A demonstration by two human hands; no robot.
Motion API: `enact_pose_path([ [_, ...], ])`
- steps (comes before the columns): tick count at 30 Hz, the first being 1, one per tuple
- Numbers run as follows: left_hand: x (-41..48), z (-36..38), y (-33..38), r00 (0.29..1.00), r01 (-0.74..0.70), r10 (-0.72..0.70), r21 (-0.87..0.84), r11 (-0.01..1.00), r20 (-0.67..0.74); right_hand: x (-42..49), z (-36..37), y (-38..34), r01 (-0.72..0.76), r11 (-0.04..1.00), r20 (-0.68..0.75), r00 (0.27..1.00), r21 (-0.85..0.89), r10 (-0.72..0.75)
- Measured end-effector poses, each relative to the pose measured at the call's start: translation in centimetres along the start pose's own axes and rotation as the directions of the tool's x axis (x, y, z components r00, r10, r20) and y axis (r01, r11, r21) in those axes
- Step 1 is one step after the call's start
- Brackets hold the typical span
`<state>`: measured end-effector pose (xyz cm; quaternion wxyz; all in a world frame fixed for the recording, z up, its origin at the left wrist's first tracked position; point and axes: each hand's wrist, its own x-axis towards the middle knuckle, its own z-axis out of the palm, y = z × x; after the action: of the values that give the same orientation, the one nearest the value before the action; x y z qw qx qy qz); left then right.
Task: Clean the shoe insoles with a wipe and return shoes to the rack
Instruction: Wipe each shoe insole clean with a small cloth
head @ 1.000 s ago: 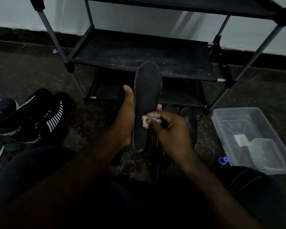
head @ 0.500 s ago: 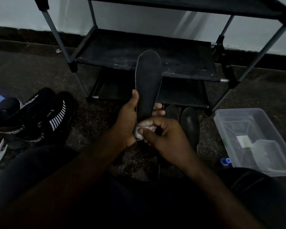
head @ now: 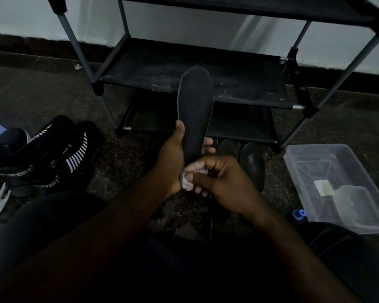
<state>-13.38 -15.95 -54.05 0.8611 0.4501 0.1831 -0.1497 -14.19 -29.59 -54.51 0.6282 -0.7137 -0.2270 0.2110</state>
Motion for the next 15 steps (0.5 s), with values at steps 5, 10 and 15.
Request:
enact_pose_path([
  [5, 0.1, -0.1, 0.0, 1.0, -0.02, 0.02, 0.002, 1.0, 0.02, 0.5, -0.1, 0.8, 0.054, 0.998, -0.267, 0.962, -0.028, -0.059],
  [10, 0.4, -0.2, -0.8, 0.997, -0.036, 0.036, -0.002, 0.999, -0.067, 0.1, 0.5, 1.2, 0.047, 0.941, -0.083, 0.993, -0.334, -0.079],
  [15, 0.4, -0.1, -0.3, 0.999, -0.011, 0.012, 0.01, 1.0, -0.037, 0.2, -0.4, 0.4, -0.021, 1.0, -0.027, 0.999, 0.003, 0.021],
])
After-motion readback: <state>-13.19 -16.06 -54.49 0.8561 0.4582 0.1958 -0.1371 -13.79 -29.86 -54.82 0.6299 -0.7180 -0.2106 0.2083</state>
